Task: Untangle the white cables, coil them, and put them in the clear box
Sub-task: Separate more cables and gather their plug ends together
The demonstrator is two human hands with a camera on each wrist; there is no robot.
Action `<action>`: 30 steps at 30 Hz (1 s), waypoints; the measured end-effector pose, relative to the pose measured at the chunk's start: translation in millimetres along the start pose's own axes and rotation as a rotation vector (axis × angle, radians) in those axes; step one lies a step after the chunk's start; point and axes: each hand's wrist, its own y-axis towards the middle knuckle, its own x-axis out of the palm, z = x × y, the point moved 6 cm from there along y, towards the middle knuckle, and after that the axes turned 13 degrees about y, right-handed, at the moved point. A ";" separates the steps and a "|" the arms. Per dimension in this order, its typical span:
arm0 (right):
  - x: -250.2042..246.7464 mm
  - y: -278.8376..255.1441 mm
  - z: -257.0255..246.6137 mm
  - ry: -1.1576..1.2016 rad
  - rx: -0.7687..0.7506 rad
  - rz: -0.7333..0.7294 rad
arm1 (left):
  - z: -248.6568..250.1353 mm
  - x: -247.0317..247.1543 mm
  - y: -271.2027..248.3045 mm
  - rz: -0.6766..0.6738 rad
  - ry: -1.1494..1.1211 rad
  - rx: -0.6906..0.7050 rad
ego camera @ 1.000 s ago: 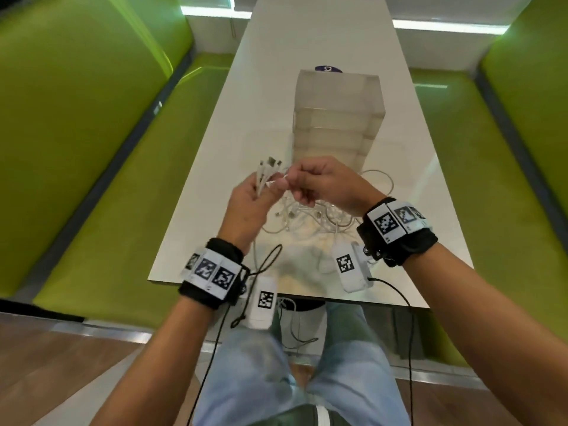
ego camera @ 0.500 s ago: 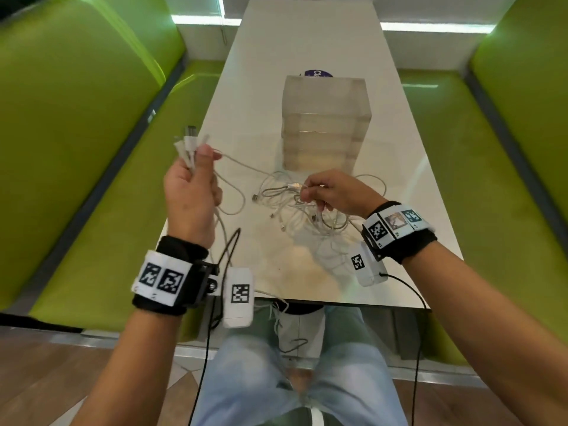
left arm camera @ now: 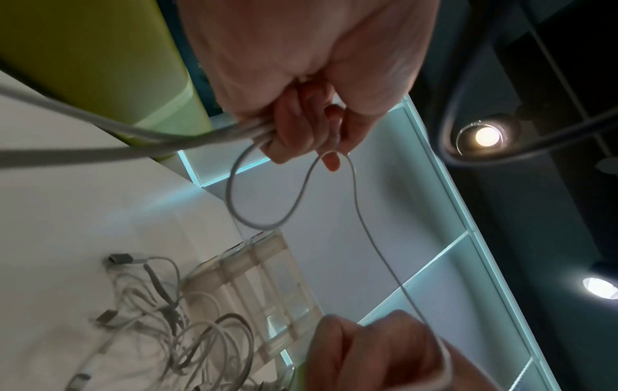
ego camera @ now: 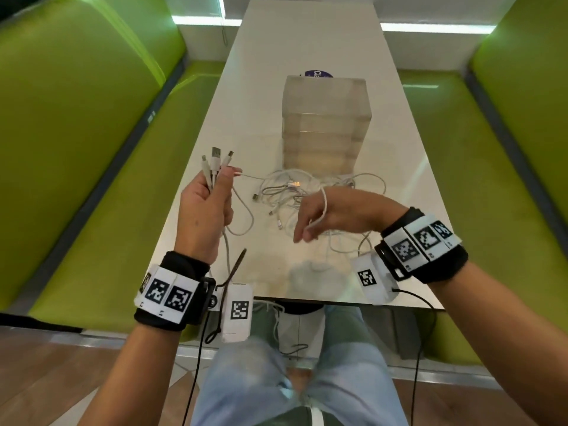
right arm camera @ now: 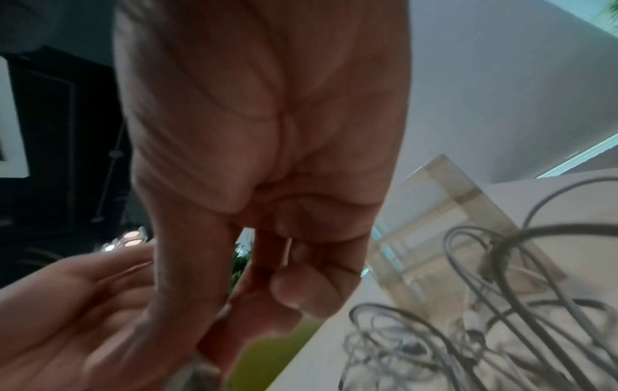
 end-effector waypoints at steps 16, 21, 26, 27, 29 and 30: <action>96.3 -23.7 78.4 -0.035 0.433 -0.271 | 5.1 11.2 -9.7 -0.045 -0.066 0.017; 55.4 -38.2 74.3 -0.174 0.532 -0.146 | 4.3 11.3 -9.0 -0.066 -0.125 -0.012; 31.9 -25.8 37.2 0.127 0.168 0.190 | 3.2 29.0 -13.3 -0.167 -0.201 -0.037; 40.5 -22.5 30.0 0.151 0.109 0.163 | 3.2 32.7 -14.5 -0.189 -0.213 -0.039; 61.1 -15.5 19.7 0.216 0.008 0.109 | 3.3 38.2 -16.0 -0.218 -0.229 -0.040; 70.9 -12.7 17.6 0.243 -0.024 0.083 | 3.3 39.2 -16.1 -0.224 -0.228 -0.041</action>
